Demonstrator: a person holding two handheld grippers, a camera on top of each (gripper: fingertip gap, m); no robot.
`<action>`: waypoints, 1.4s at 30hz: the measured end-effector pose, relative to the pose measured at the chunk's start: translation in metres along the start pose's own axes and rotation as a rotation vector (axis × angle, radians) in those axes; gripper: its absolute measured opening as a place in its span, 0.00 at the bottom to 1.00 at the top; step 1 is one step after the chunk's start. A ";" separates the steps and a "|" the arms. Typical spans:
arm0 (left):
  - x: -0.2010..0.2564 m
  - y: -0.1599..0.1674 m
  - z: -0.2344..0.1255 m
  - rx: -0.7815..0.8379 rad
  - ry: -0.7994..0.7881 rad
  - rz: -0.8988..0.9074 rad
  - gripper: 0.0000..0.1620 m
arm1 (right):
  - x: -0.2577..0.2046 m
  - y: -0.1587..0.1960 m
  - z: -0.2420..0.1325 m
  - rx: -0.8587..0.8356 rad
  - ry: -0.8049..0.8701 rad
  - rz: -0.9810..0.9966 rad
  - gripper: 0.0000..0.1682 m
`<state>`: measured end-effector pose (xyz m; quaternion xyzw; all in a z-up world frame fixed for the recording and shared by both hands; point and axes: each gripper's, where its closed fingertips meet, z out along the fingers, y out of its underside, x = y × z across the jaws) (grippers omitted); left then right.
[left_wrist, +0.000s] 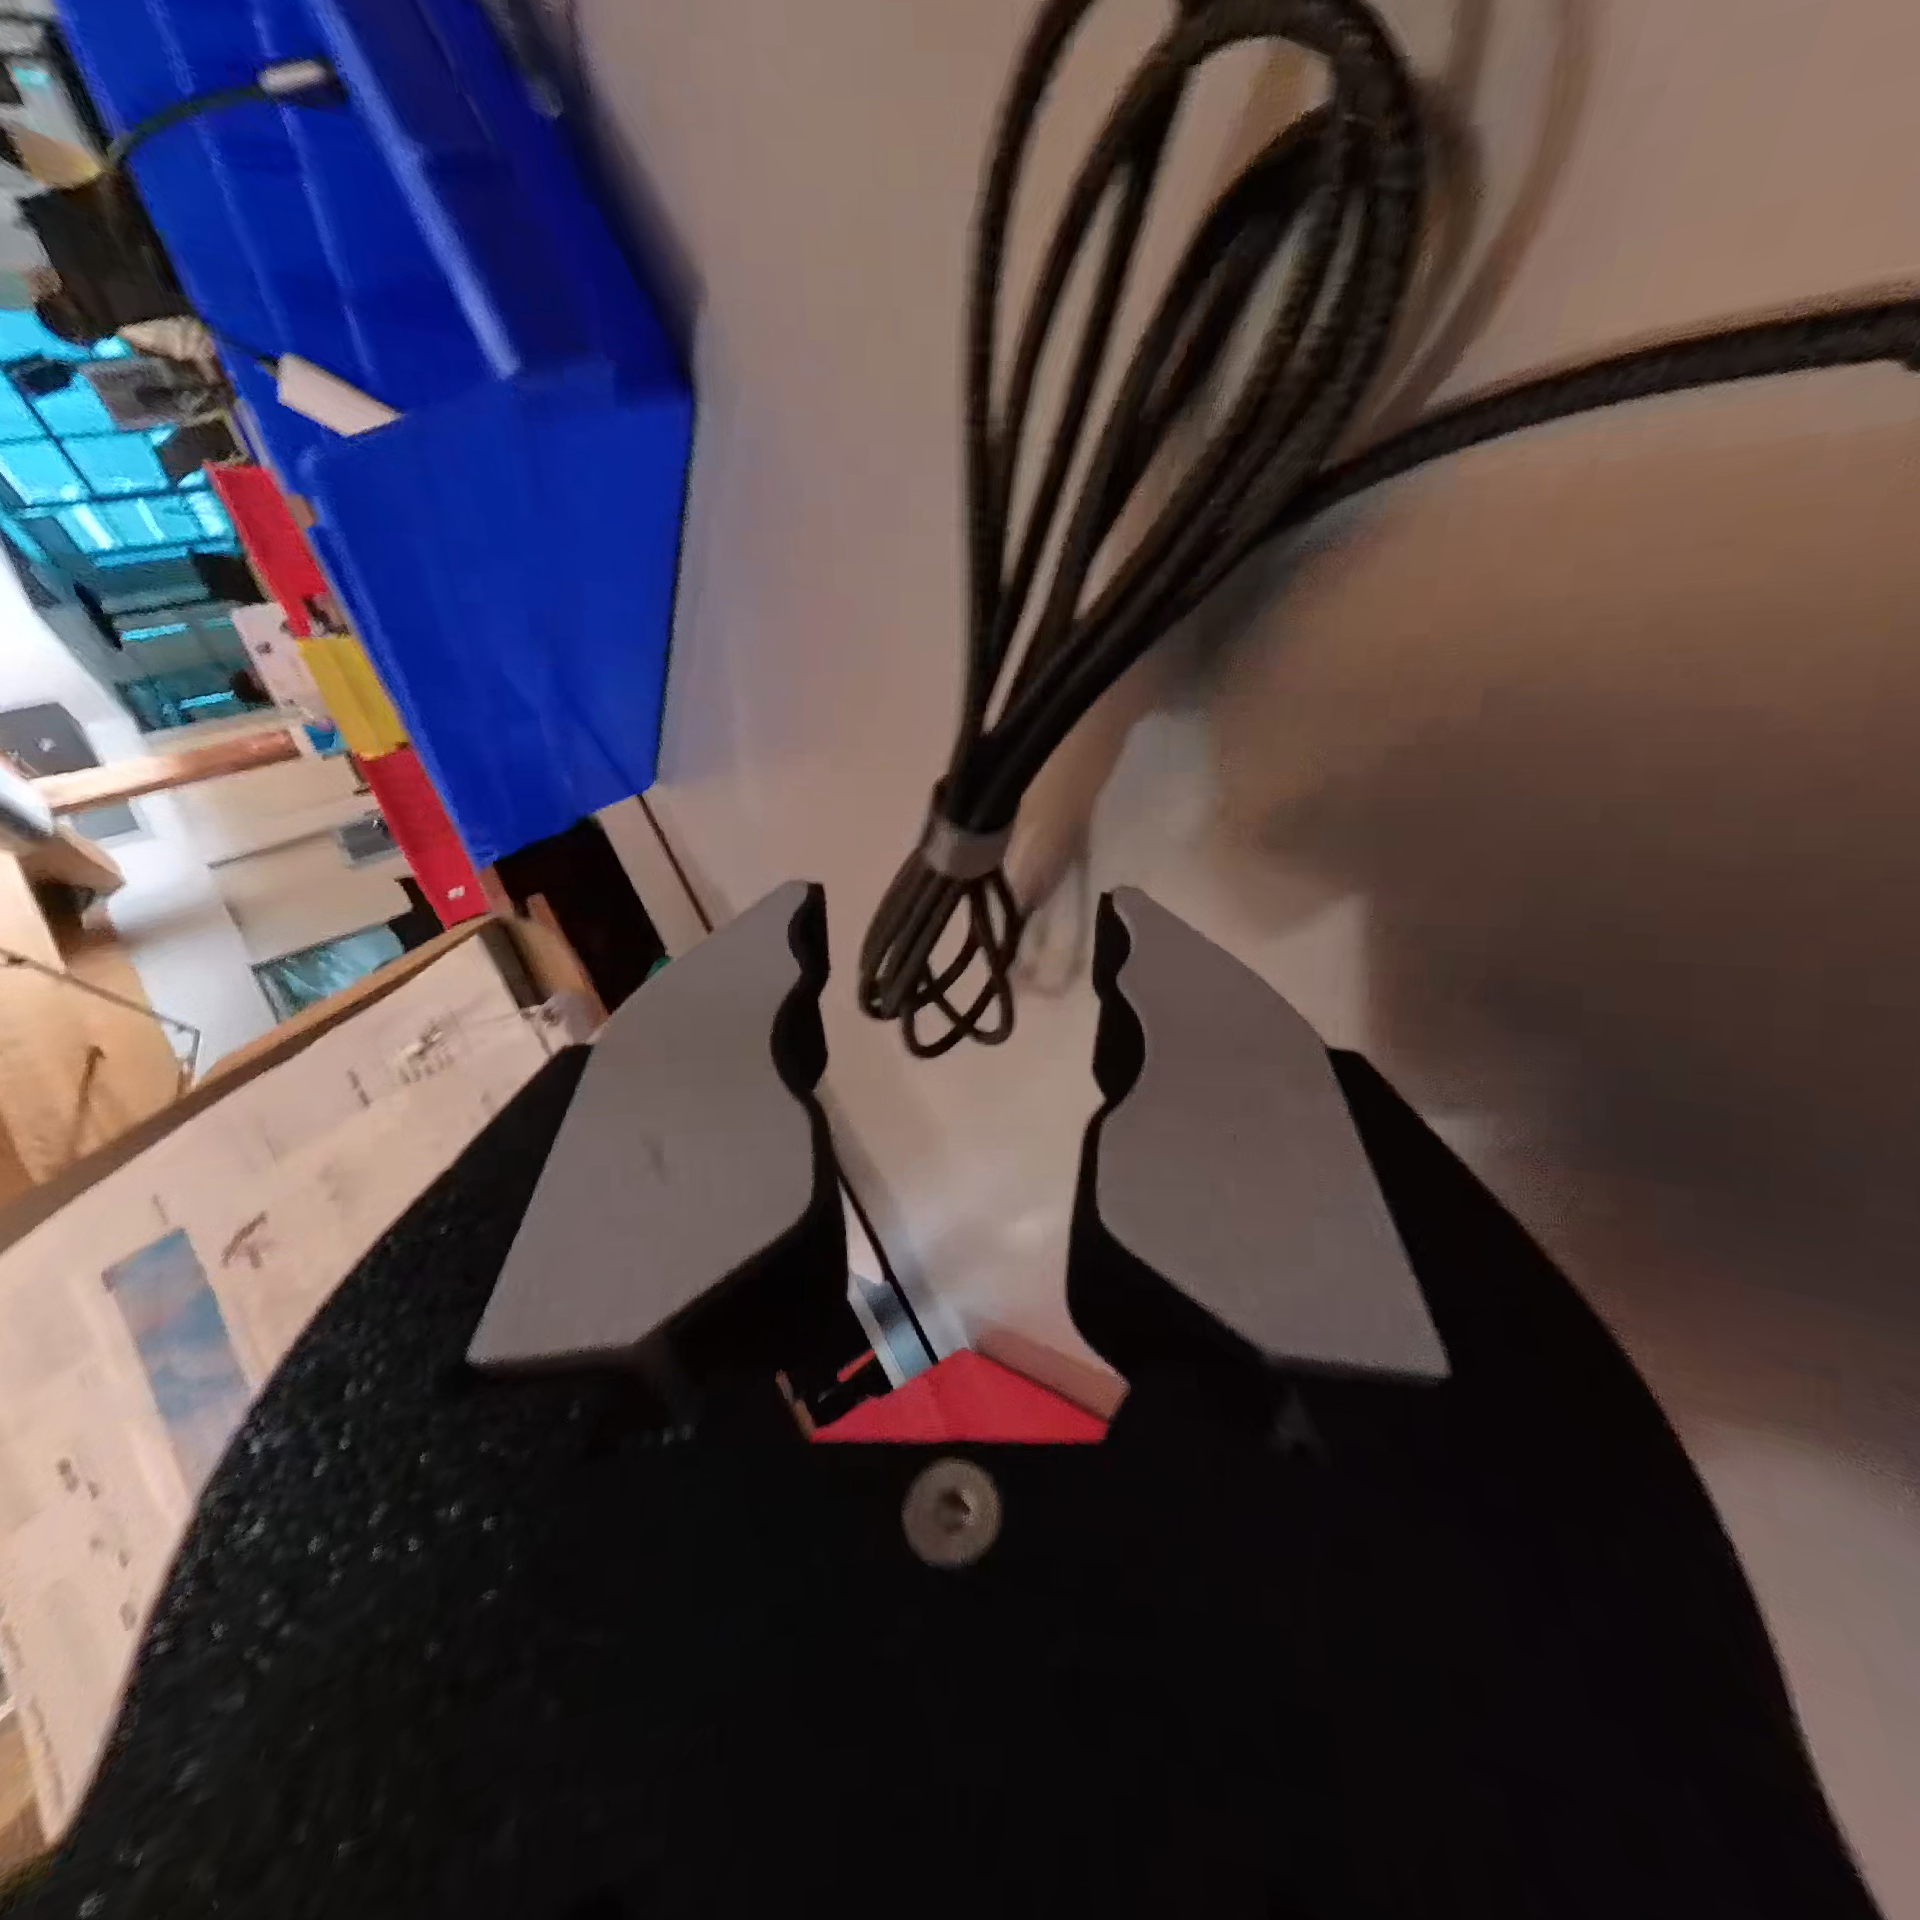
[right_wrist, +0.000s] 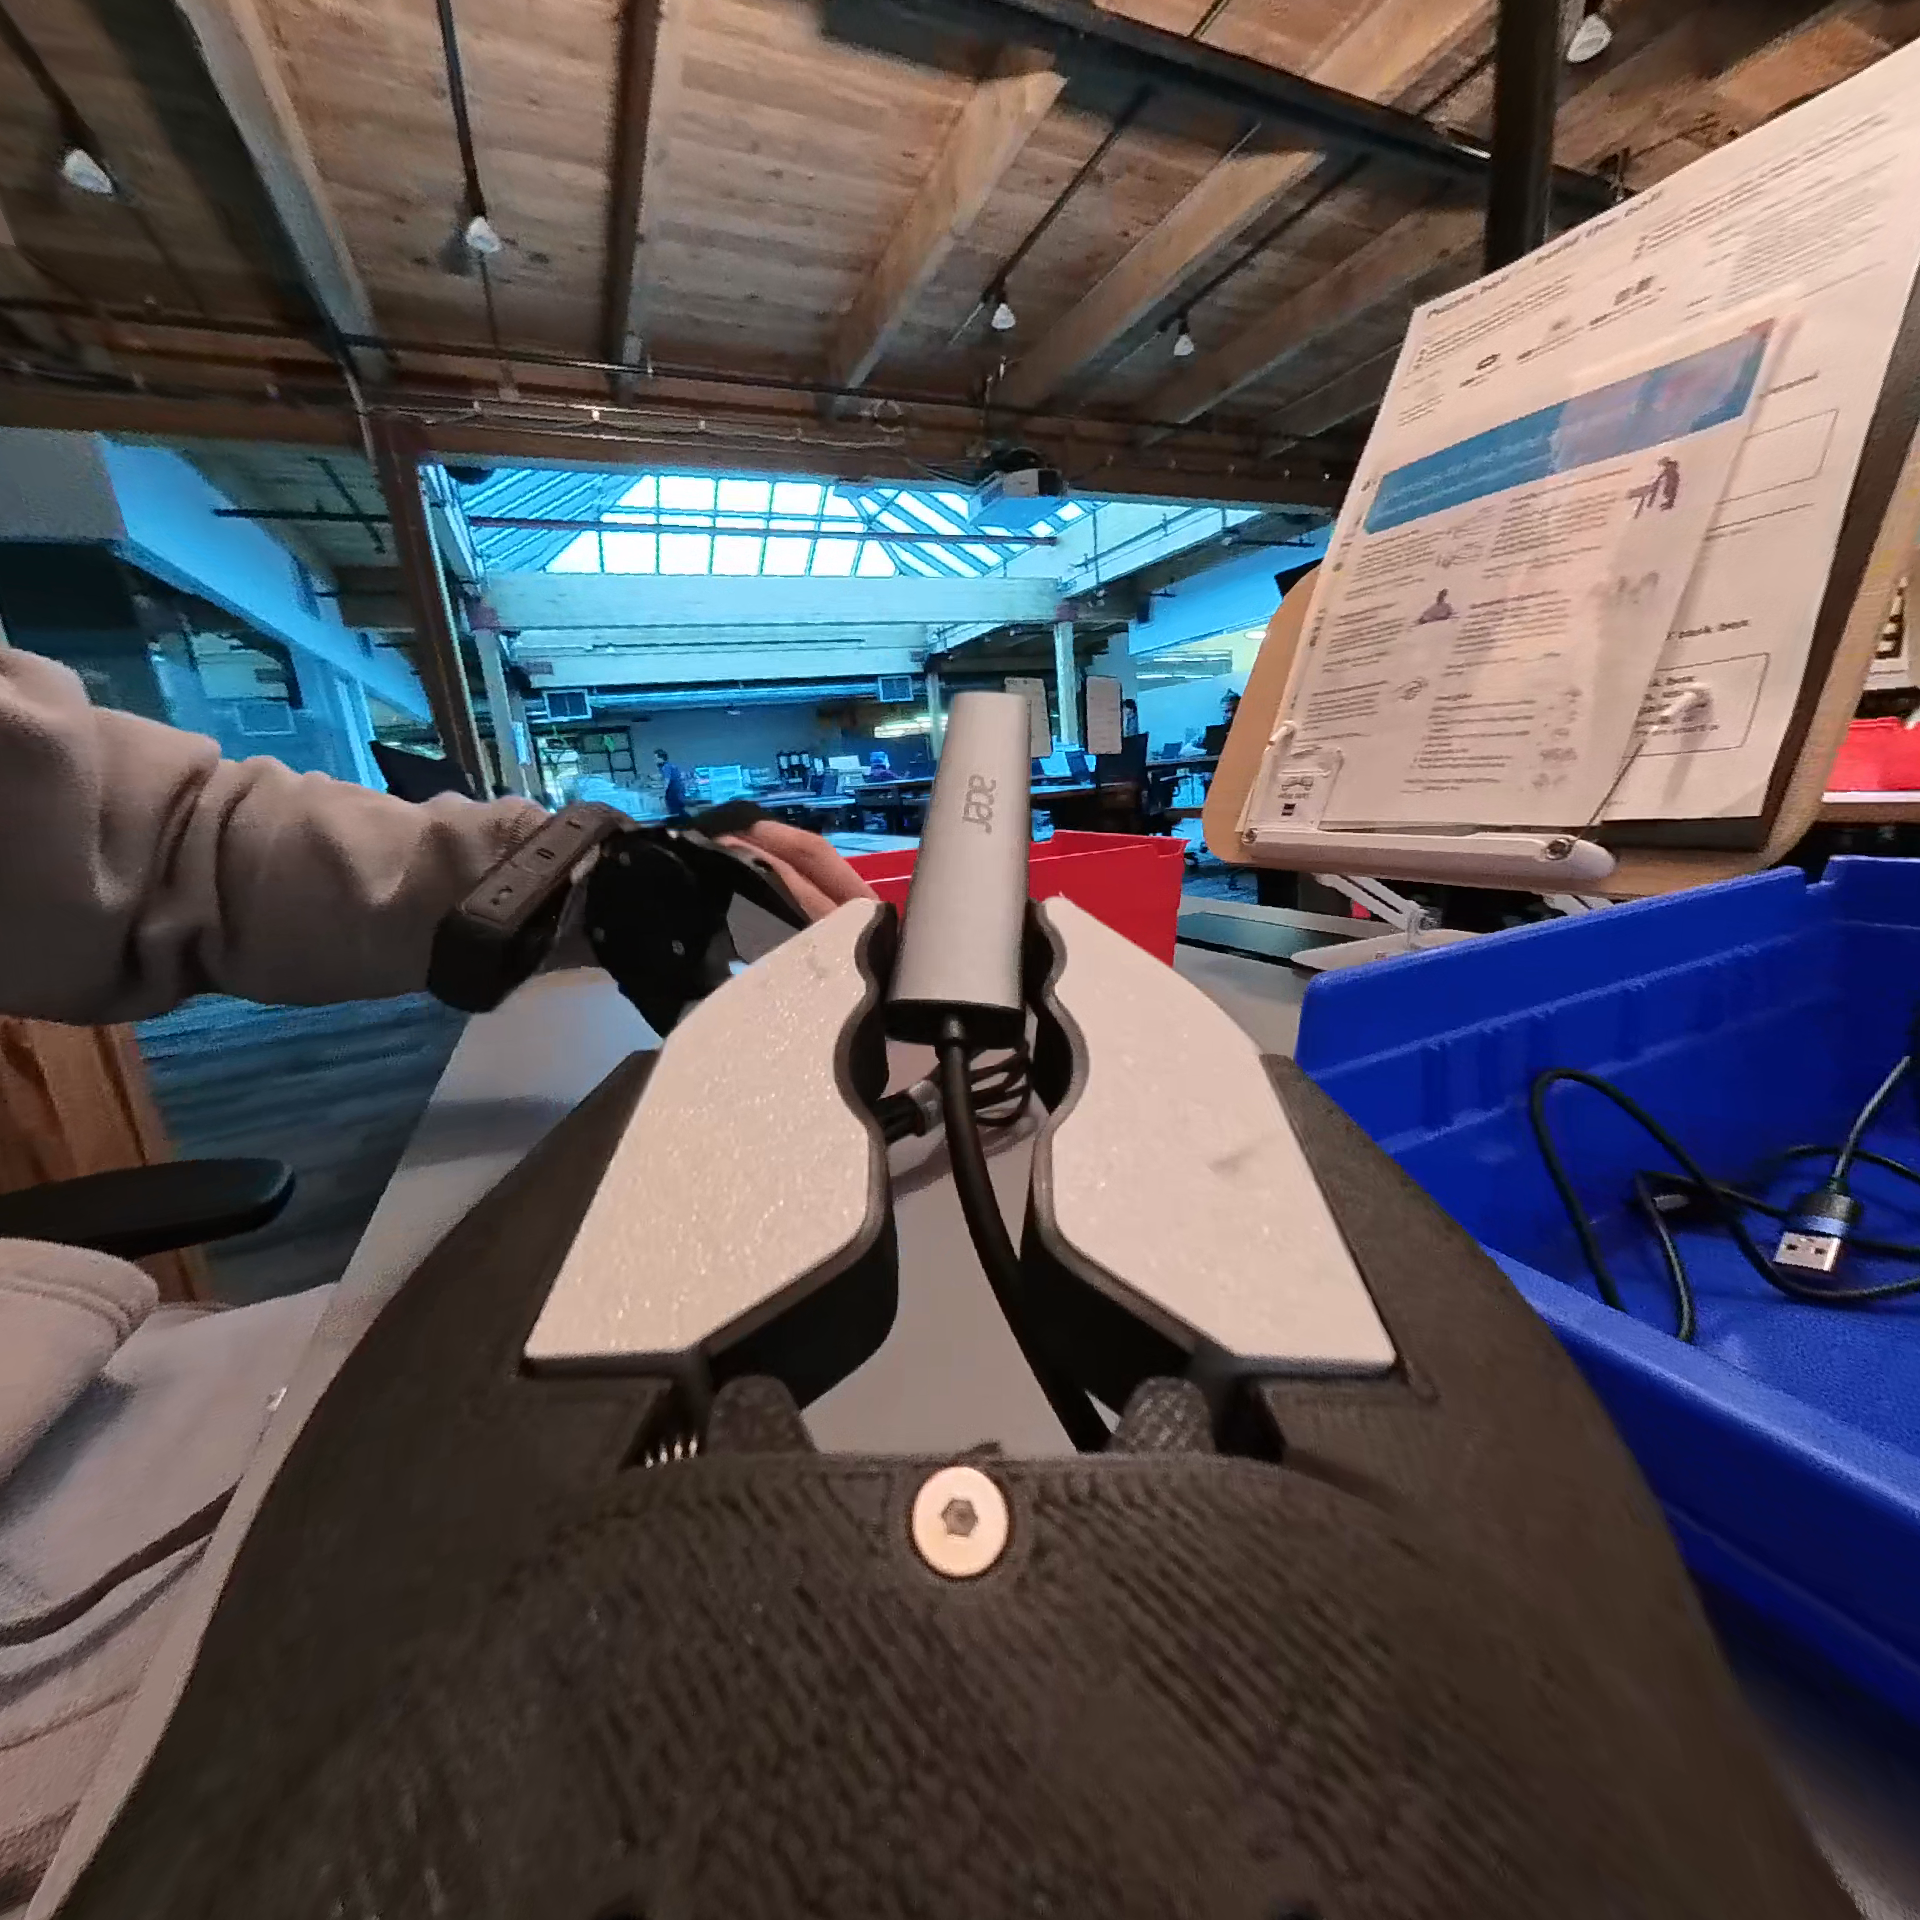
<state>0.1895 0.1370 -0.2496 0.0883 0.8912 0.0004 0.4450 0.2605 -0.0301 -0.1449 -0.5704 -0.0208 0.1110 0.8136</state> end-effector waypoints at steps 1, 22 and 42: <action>-0.005 0.000 -0.005 -0.001 -0.011 -0.021 0.29 | 0.000 0.000 0.000 -0.003 -0.003 -0.001 0.14; 0.030 -0.133 0.000 0.114 0.160 0.171 0.05 | 0.005 0.022 0.015 -0.168 0.077 -0.050 0.14; -0.101 -0.054 -0.013 -0.218 -0.346 -0.020 0.04 | 0.005 0.042 0.024 -0.315 0.111 -0.072 0.14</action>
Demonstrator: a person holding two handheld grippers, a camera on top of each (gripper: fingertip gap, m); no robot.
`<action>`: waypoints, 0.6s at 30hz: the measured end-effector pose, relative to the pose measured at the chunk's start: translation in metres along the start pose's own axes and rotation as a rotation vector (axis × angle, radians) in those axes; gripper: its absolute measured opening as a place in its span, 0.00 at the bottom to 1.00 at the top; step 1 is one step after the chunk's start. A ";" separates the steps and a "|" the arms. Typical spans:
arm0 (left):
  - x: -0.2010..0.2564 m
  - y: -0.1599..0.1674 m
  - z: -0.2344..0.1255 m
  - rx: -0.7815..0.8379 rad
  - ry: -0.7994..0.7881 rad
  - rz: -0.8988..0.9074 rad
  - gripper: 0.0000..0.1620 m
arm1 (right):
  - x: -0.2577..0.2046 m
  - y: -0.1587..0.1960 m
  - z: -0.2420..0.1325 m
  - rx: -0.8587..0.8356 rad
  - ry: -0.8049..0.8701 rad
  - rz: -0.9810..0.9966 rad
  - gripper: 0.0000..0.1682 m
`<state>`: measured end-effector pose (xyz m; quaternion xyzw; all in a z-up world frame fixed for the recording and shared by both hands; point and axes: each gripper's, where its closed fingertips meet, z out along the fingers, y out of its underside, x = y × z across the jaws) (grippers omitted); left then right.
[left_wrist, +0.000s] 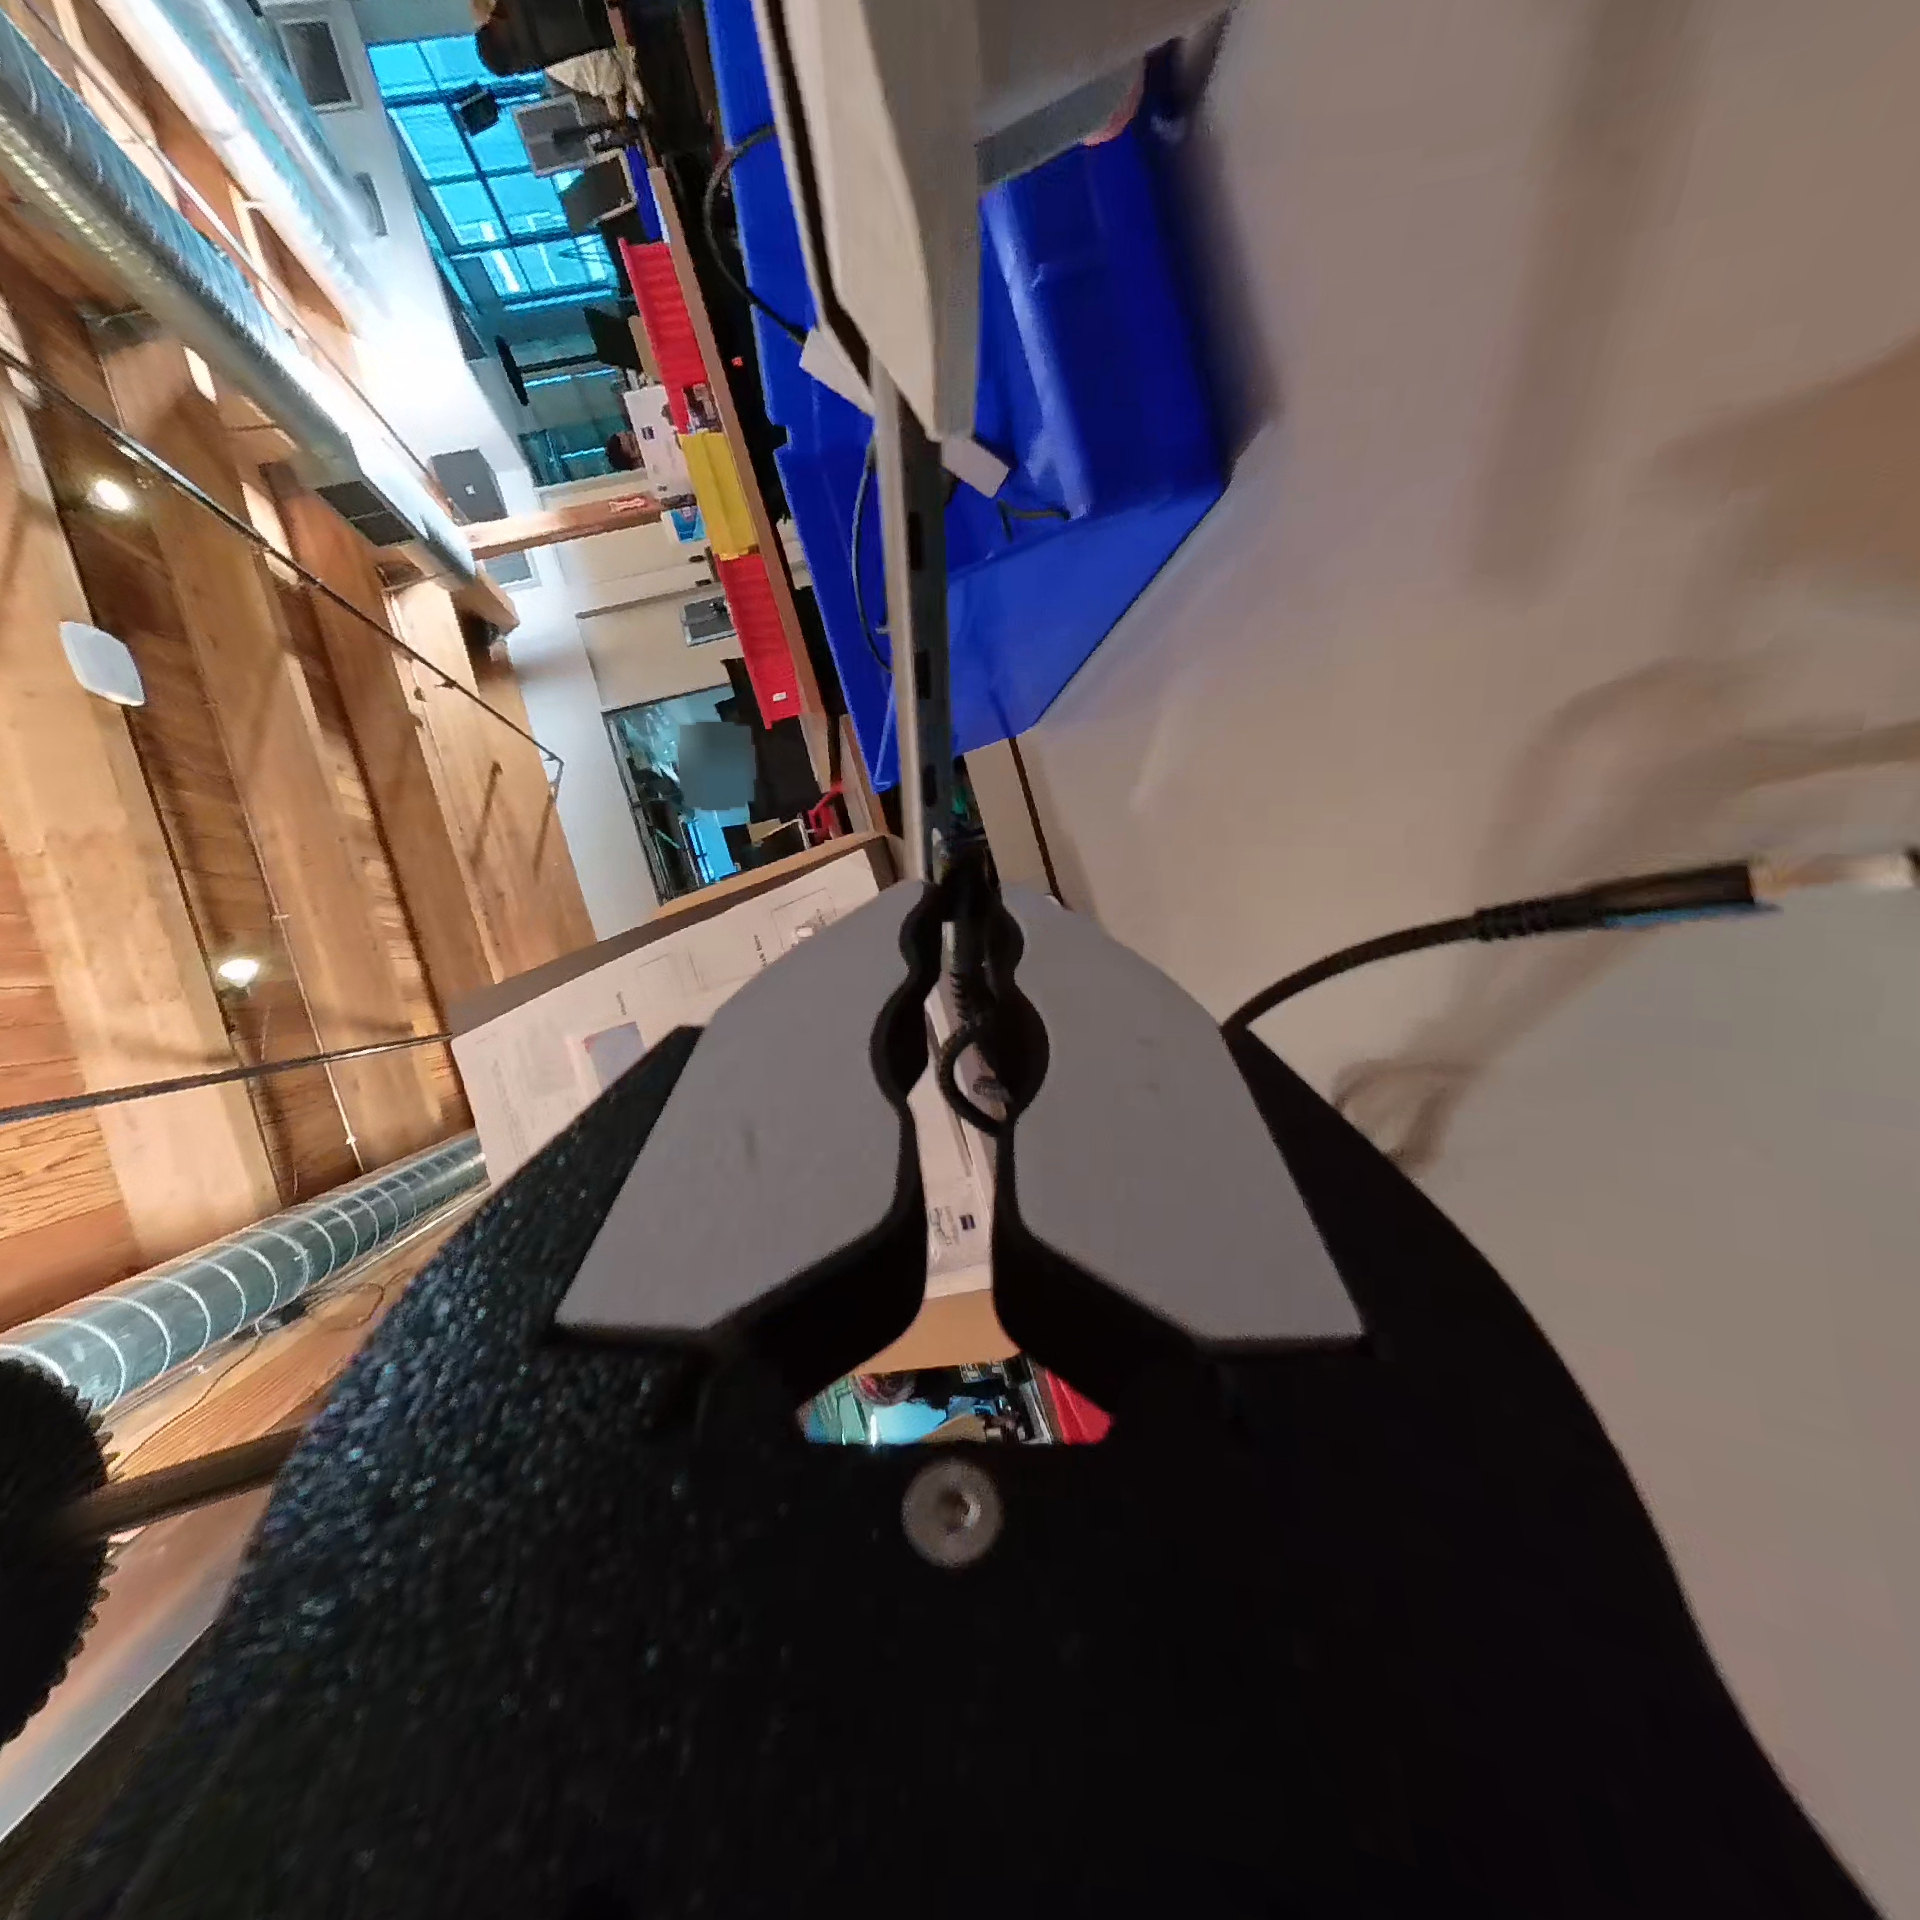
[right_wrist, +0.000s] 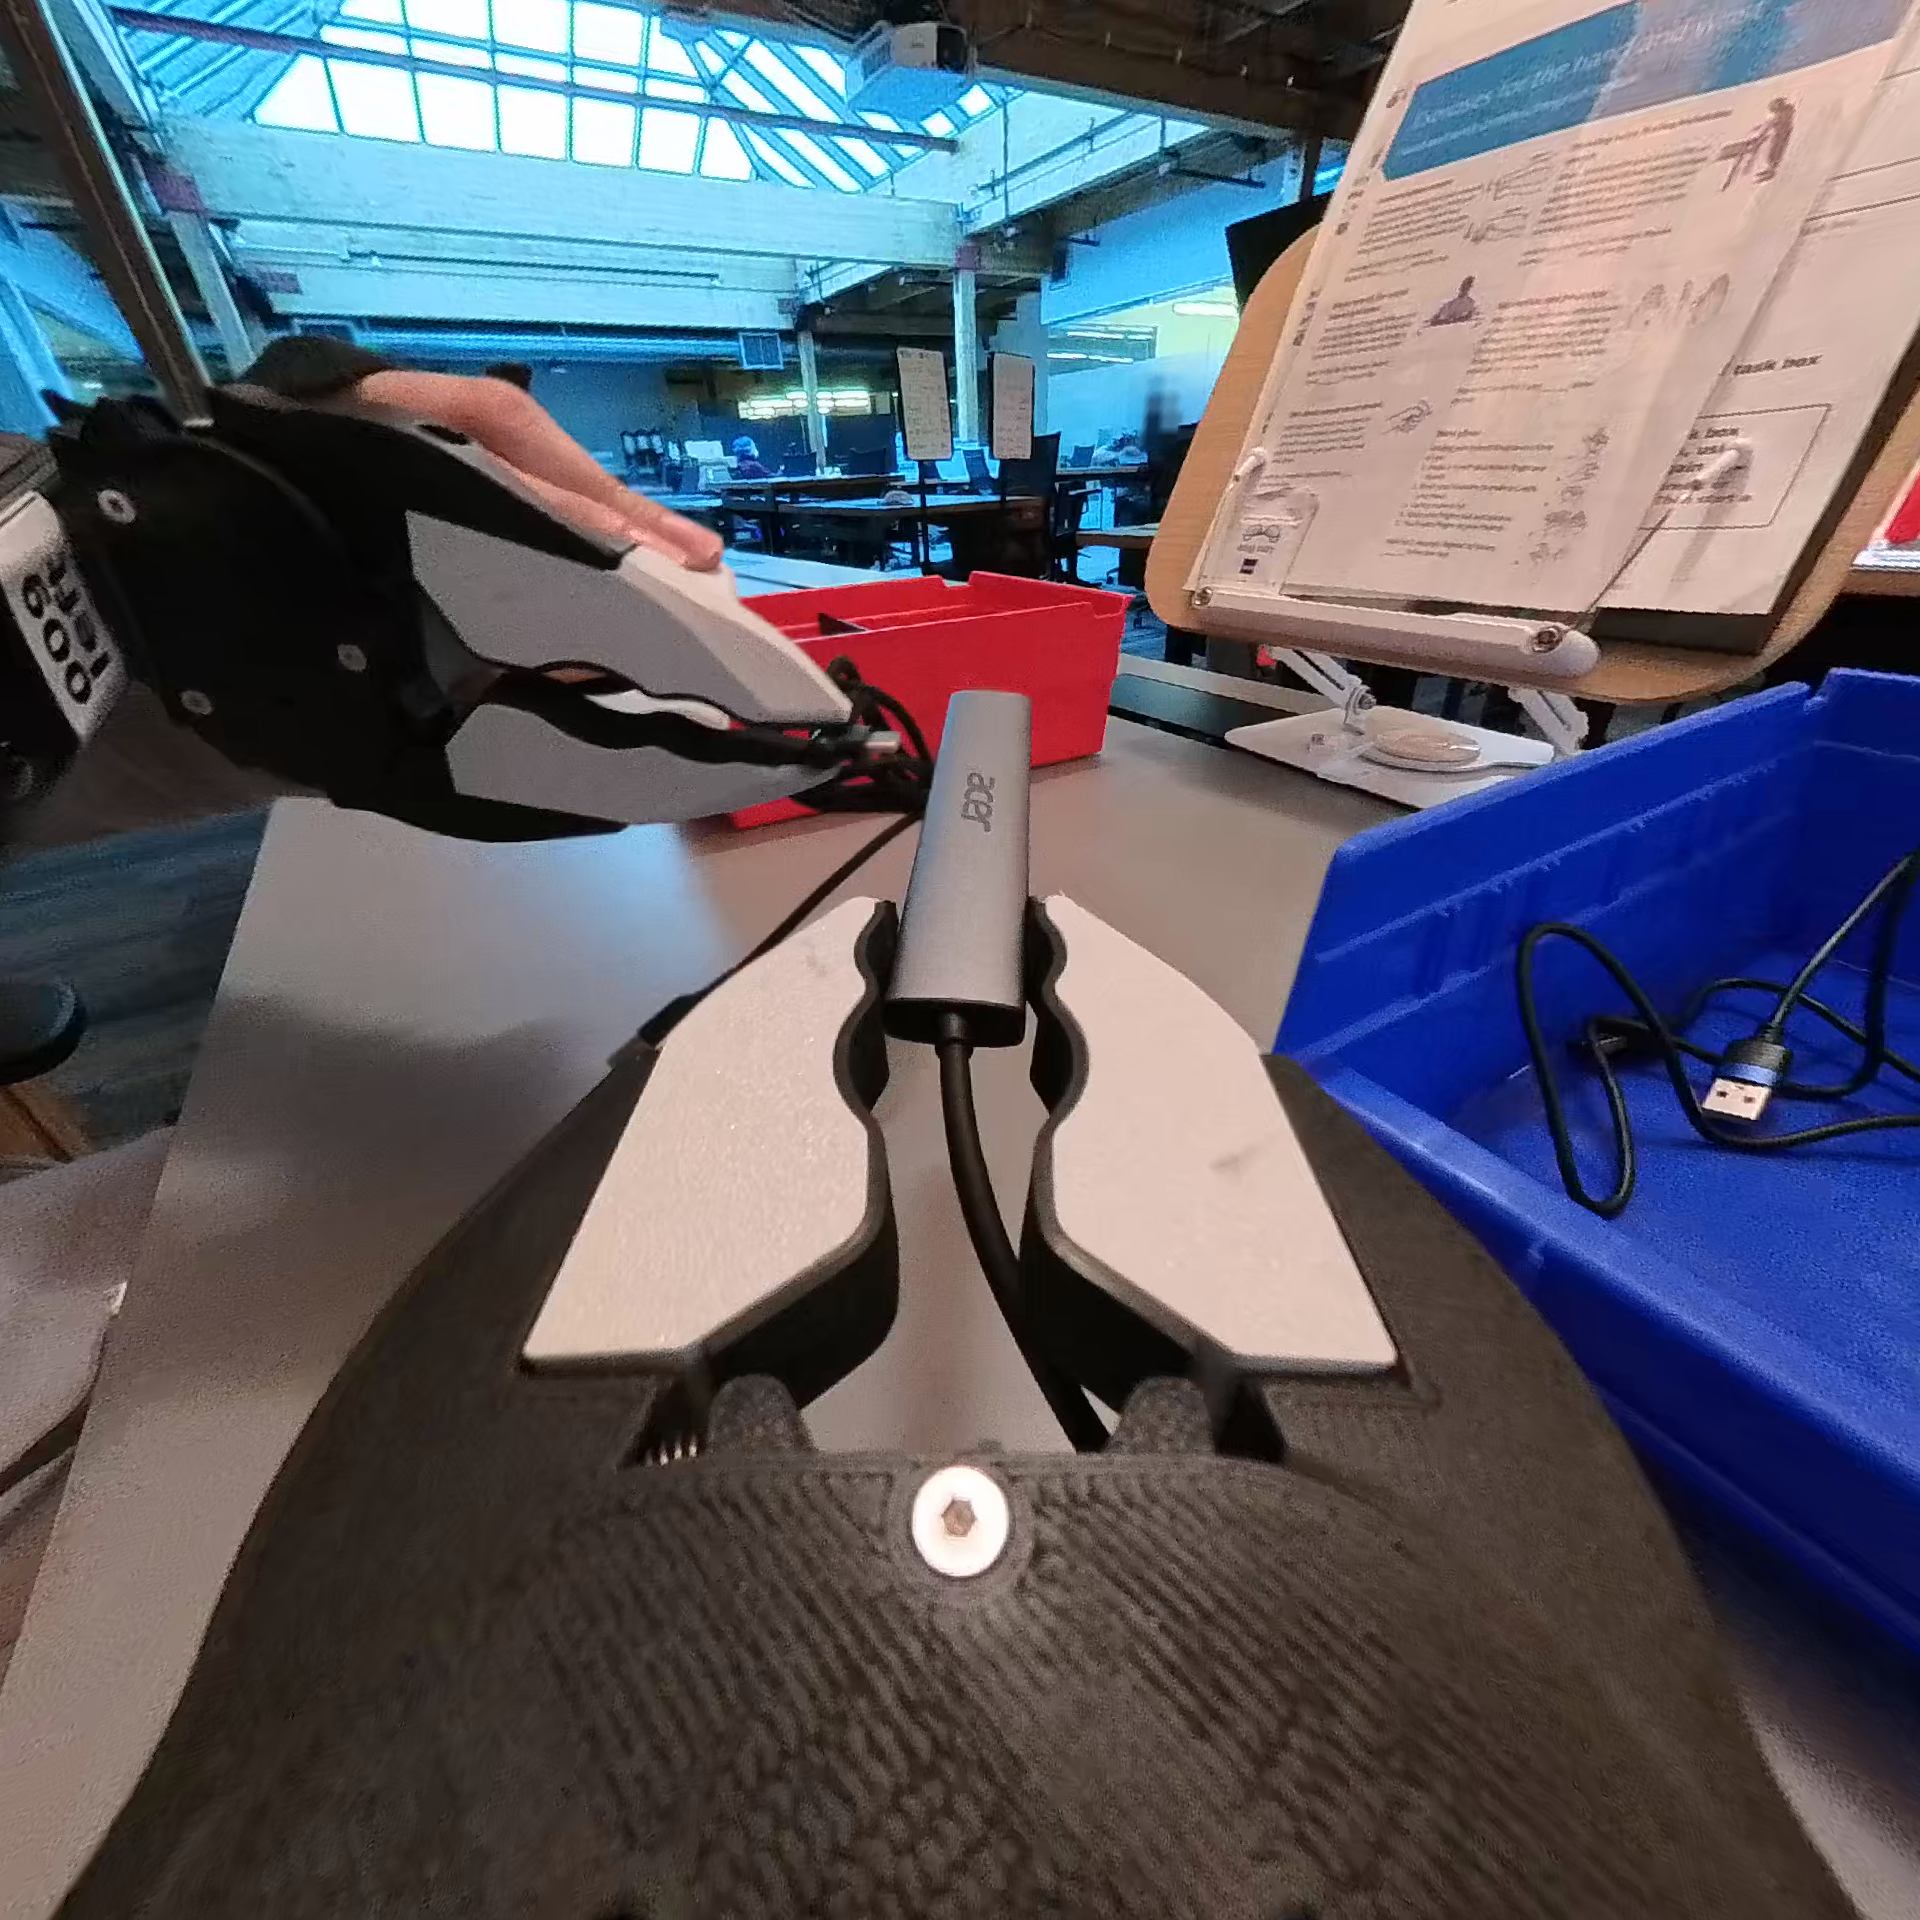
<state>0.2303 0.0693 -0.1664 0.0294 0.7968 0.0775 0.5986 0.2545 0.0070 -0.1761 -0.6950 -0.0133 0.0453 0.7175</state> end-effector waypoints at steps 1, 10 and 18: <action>-0.002 0.000 0.001 -0.002 -0.008 -0.008 0.04 | -0.001 0.000 0.000 -0.003 -0.003 -0.005 0.14; 0.000 0.010 0.005 -0.033 -0.028 0.002 0.05 | -0.003 -0.001 -0.001 0.004 -0.029 0.003 0.14; 0.004 0.013 0.004 -0.027 -0.002 0.031 0.04 | -0.006 0.003 0.002 -0.027 -0.038 -0.010 0.14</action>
